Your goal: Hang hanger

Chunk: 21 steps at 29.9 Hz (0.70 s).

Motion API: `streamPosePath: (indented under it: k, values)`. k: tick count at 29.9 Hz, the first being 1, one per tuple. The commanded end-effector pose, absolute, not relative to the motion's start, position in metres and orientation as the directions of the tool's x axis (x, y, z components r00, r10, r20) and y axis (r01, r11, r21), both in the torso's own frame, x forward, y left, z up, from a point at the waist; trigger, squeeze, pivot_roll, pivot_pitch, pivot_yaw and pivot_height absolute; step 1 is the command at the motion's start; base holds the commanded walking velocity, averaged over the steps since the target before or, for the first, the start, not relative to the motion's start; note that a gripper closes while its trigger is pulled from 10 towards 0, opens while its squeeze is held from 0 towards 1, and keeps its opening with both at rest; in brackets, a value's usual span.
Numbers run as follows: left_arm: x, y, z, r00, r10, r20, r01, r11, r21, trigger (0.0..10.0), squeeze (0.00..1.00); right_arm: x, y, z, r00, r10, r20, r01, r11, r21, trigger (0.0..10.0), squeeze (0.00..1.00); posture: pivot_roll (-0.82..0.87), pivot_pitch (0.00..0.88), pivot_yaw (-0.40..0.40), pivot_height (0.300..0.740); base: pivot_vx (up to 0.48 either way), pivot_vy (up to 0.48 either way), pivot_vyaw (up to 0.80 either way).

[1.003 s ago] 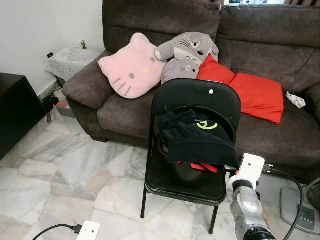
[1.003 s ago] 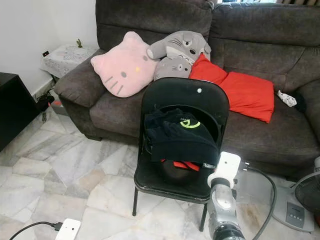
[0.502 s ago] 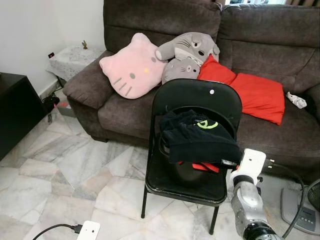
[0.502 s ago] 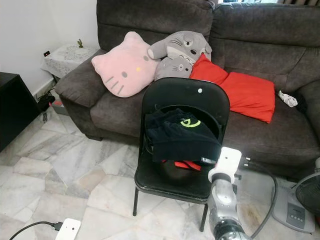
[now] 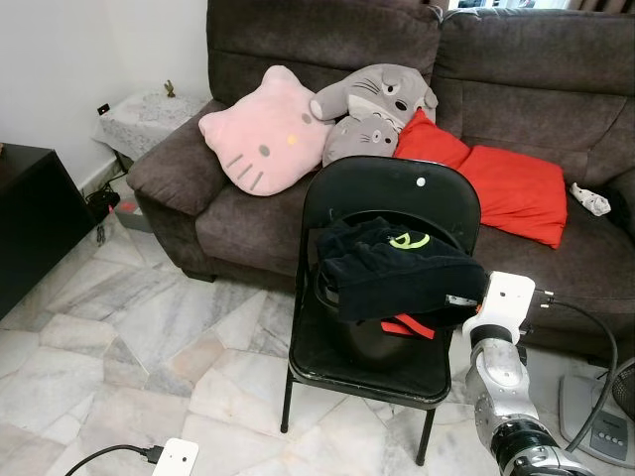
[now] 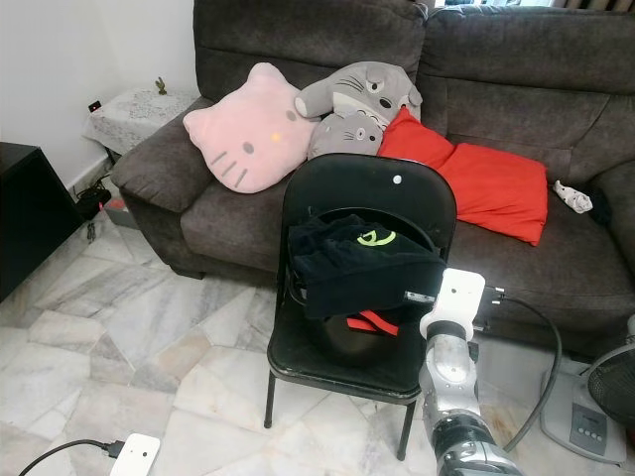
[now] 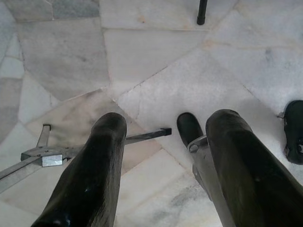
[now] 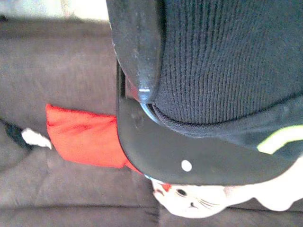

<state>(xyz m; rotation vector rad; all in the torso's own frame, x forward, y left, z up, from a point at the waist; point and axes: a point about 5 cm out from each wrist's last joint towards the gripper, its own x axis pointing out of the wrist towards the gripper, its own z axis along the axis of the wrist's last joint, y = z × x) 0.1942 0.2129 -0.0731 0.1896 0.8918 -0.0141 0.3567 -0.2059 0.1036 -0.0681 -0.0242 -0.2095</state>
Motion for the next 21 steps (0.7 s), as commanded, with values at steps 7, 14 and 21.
streamPosePath:
  k: [7,14,21]
  values:
    - [0.187,0.215,-0.077,0.599,0.075,-0.797,0.088,0.983,0.158,10.0,0.0,0.381,-0.197,0.158,0.978,-0.116,0.176,0.14,0.982,-0.129,0.0,0.0,-0.13,0.055,0.035,0.74,0.0,0.0,0.0]
    - [0.188,0.214,-0.077,0.6,0.075,-0.797,0.087,0.984,0.158,10.0,0.0,0.389,-0.196,0.182,0.971,-0.088,0.224,0.124,0.981,-0.152,0.0,0.0,-0.14,0.053,0.032,0.74,0.0,0.0,0.0]
    - [0.188,0.213,-0.077,0.599,0.074,-0.797,0.086,0.984,0.156,10.0,0.0,0.391,-0.2,0.185,0.973,-0.096,0.211,0.133,0.977,-0.166,0.0,0.0,-0.14,0.052,0.031,0.74,0.0,0.0,0.0]
